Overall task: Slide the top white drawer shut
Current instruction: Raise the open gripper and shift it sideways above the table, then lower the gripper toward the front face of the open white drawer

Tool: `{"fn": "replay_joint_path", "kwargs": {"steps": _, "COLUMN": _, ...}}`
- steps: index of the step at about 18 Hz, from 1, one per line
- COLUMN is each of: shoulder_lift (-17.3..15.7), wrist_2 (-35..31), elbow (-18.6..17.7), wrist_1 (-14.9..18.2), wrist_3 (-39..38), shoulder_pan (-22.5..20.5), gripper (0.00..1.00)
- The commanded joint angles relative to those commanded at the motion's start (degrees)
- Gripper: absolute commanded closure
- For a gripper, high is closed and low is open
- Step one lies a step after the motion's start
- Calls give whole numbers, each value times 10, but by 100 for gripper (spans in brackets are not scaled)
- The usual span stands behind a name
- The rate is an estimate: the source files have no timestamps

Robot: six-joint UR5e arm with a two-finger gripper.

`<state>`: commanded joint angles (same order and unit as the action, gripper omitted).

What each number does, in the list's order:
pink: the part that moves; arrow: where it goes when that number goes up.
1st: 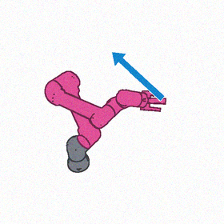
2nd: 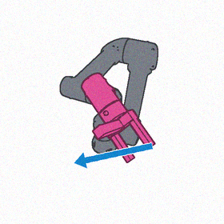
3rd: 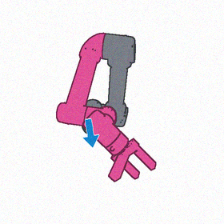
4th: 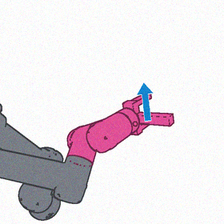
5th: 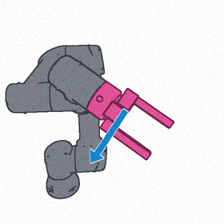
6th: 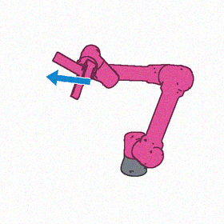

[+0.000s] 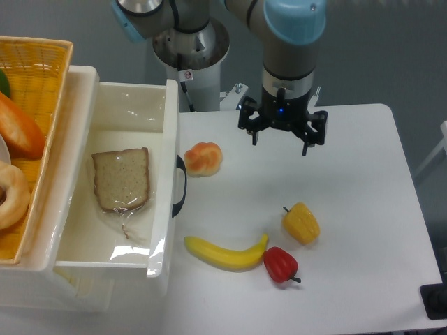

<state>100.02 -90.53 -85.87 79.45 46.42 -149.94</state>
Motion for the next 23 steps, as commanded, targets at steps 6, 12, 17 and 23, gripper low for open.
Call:
{"fn": "replay_joint_path", "kwargs": {"steps": 6, "shoulder_lift": 6, "wrist_2": -8, "elbow": -2, "wrist_1": -18, "wrist_3": -94, "shoulder_pan": -7, "gripper": 0}}
{"fn": "replay_joint_path", "kwargs": {"steps": 12, "shoulder_lift": 7, "wrist_2": -17, "elbow": -46, "wrist_1": -54, "wrist_3": -107, "shoulder_pan": -5, "gripper": 0}}
{"fn": "replay_joint_path", "kwargs": {"steps": 17, "shoulder_lift": 25, "wrist_2": -57, "elbow": -54, "wrist_1": -52, "wrist_3": -120, "shoulder_pan": -3, "gripper": 0}}
{"fn": "replay_joint_path", "kwargs": {"steps": 23, "shoulder_lift": 61, "wrist_2": -37, "elbow": -50, "wrist_1": -58, "wrist_3": -164, "shoulder_pan": 30, "gripper": 0}}
